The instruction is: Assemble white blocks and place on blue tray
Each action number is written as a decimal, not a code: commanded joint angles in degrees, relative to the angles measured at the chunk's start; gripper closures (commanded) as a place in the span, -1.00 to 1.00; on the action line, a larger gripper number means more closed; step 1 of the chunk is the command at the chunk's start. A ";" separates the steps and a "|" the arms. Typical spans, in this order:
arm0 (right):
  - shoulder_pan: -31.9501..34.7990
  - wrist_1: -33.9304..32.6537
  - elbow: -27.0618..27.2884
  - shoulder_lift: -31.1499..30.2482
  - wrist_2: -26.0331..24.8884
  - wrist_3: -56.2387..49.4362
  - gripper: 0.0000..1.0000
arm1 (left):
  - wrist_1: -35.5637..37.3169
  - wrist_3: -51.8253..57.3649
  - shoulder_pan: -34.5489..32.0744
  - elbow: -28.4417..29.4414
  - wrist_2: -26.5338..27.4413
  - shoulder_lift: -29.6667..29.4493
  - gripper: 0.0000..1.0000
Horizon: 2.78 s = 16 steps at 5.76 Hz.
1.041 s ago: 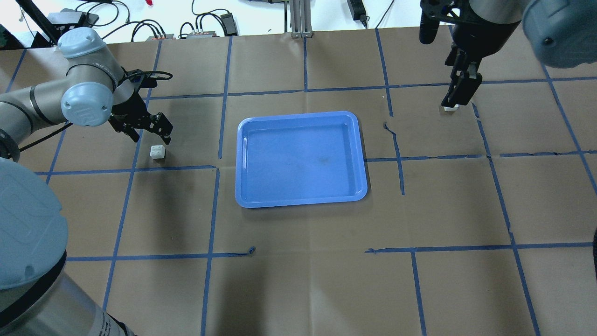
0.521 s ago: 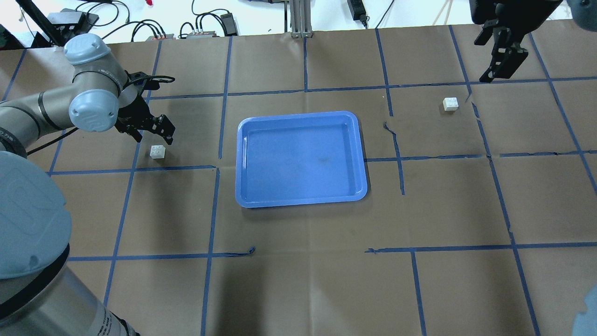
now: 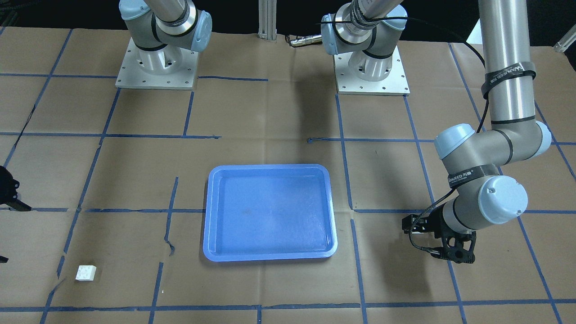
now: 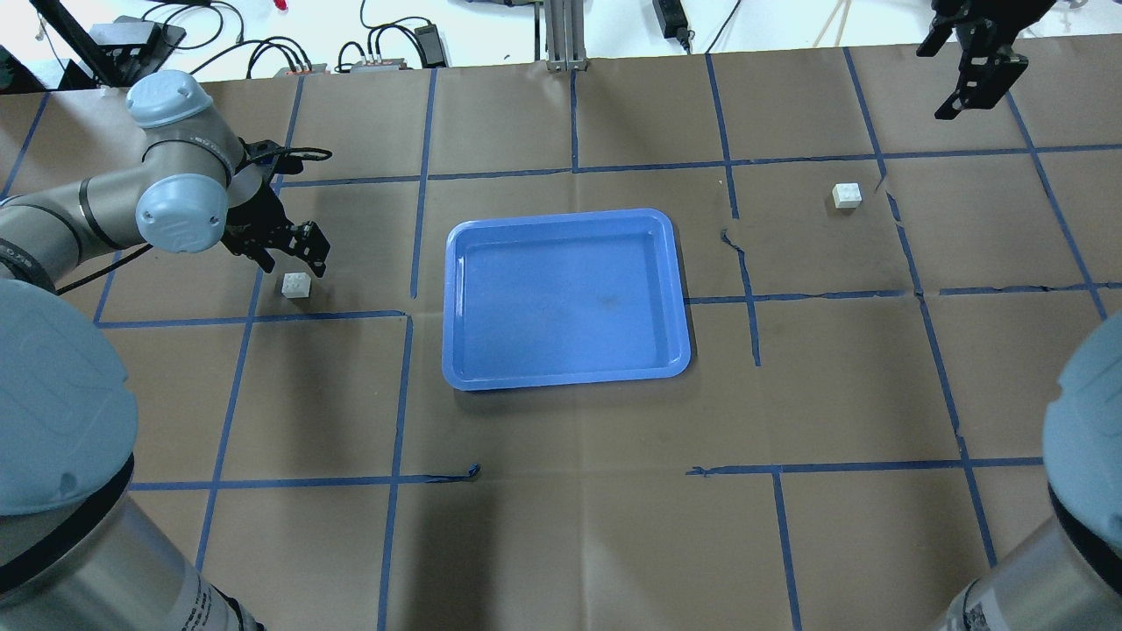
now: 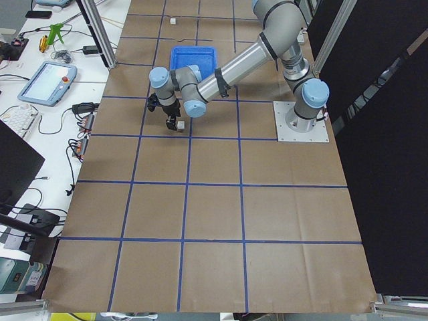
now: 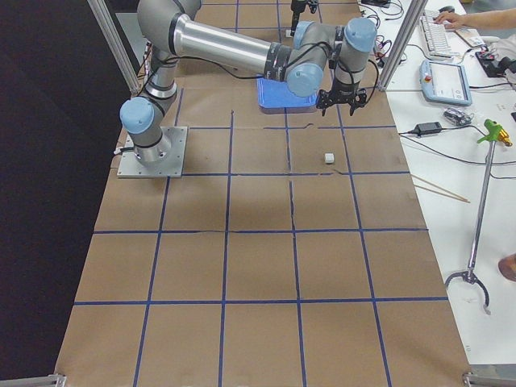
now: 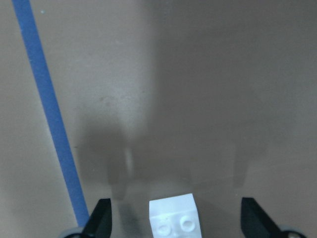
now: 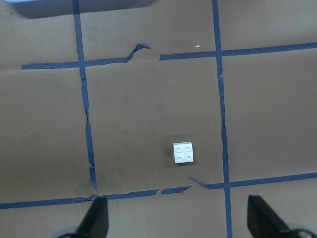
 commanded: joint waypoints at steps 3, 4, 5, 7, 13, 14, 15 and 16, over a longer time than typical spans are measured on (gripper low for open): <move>-3.47 -1.20 5.02 5.03 3.85 -11.78 -1.00 | 0.01 0.22 0.00 0.05 0.00 0.09 0.63; -3.38 -1.38 6.00 5.38 5.25 -11.52 -1.00 | -0.08 0.31 0.09 -0.04 0.00 0.44 0.67; -3.47 -2.34 6.62 7.65 8.40 -10.56 -1.00 | -0.16 1.00 0.09 -0.04 0.00 0.70 0.68; -3.47 -6.90 6.71 12.04 10.26 -6.44 -1.00 | -0.08 7.31 0.52 0.14 0.09 2.01 0.68; -3.47 -11.41 7.51 16.28 13.17 -6.15 -0.99 | 2.82 78.47 -1.74 1.37 -0.96 4.57 0.63; -3.47 -11.41 7.50 16.19 13.52 -6.15 -0.82 | 3.87 80.10 -5.50 1.54 -0.88 4.74 0.62; -3.47 -11.49 7.50 16.19 13.53 -6.15 -0.59 | 4.05 80.03 -9.10 1.55 -0.70 4.92 0.63; -3.47 -11.58 7.42 16.19 13.61 -6.15 -0.37 | 4.14 79.24 -12.71 1.81 -0.87 4.84 0.63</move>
